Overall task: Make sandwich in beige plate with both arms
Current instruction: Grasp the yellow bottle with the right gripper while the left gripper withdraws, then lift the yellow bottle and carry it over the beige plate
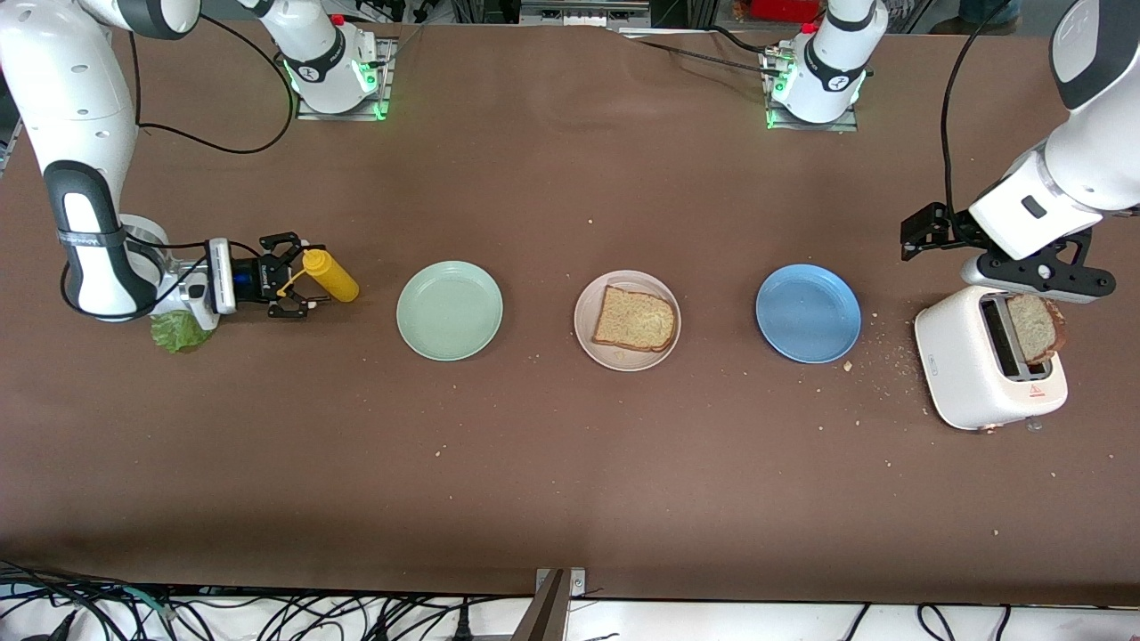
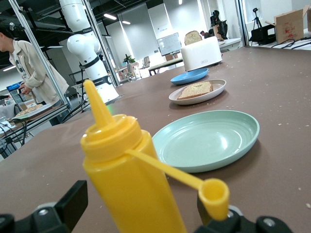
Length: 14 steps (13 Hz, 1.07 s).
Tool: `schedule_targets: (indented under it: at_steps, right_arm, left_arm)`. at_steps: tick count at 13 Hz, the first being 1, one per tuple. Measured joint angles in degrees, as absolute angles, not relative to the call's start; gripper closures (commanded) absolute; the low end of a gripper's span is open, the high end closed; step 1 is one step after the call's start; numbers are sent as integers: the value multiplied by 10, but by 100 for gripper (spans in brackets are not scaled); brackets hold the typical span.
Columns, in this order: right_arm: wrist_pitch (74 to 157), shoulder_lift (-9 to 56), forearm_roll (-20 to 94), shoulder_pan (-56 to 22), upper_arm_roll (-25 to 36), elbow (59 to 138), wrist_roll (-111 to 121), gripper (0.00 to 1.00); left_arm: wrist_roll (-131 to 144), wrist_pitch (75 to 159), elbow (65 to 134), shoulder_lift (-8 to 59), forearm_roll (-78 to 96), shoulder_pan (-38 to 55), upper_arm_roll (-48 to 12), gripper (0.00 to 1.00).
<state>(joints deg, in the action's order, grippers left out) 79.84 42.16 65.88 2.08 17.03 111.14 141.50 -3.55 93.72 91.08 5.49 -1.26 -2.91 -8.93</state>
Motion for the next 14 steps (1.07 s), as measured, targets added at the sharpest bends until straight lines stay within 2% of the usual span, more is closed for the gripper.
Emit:
schedule_targets:
  at_steps: [1, 2, 3, 4, 9, 14]
  right_arm:
    - [799, 425, 662, 21, 168, 1111, 1418, 36]
    - [799, 428, 663, 21, 167, 1111, 1422, 82]
    - [801, 430, 667, 21, 166, 1111, 1430, 95]
    - [805, 430, 674, 21, 166, 1111, 1439, 100]
    - [828, 429, 688, 16, 165, 1096, 1443, 100]
    - [881, 400, 690, -28, 165, 1034, 1327, 100]
  left_arm:
    - [-36, 934, 906, 54, -13, -30, -88, 0]
    - [-36, 927, 902, 54, -13, -31, -88, 0]
    - [-36, 921, 900, 54, -13, -31, -88, 0]
    - [-36, 919, 896, 54, -12, -30, -89, 0]
    - [-24, 914, 880, 54, -10, -25, -92, 0]
    - [-16, 913, 880, 54, -10, -24, -94, 0]
